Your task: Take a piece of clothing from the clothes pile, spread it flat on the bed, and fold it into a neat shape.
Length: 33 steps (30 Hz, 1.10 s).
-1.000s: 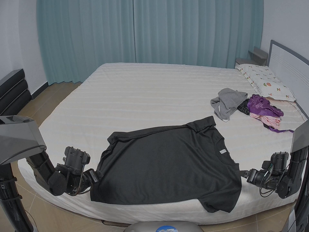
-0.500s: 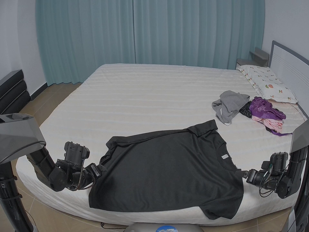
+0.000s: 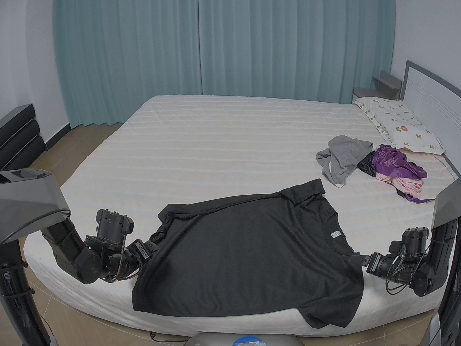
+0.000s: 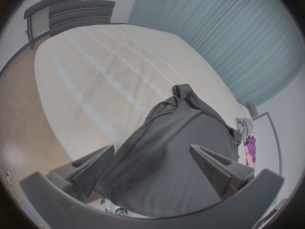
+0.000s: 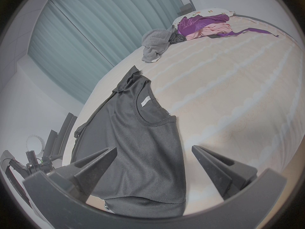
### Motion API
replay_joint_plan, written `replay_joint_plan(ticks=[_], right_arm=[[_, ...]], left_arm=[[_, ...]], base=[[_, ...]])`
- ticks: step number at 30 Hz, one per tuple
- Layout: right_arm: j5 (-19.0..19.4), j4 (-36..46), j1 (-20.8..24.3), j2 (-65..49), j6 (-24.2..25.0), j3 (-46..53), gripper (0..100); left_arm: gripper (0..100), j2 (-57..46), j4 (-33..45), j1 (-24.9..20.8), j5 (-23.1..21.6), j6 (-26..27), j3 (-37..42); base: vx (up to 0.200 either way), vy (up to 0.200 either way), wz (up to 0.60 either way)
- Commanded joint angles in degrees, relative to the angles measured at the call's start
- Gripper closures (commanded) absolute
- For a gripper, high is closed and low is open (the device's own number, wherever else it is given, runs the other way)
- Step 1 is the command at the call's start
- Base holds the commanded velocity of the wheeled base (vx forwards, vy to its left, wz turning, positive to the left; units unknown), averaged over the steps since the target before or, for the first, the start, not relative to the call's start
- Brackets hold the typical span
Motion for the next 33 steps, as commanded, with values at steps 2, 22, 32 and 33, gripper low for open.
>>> replay_joint_plan(ticks=[2,22,32,33], right_arm=[[0.0,0.0,0.0,0.1,0.0,0.0,0],[0.1,-0.1,1.8,0.2,2.4,0.0,0],[0.1,-0.1,2.4,0.4,3.9,-0.6,0],[0.0,-0.1,2.5,0.5,3.9,-0.6,0]], left_arm=[[0,0.2,0.0,0.0,-0.1,0.2,0.4],[0,3.2,-5.1,0.2,-0.9,0.3,-1.1],[0,13.1,-5.0,3.2,-0.9,6.6,-17.2],[0,15.1,-5.0,3.4,-0.9,7.6,-19.7]], base=[[0.0,0.0,0.0],[0.06,0.0,0.0],[0.0,0.0,0.0],[0.0,0.0,0.0]])
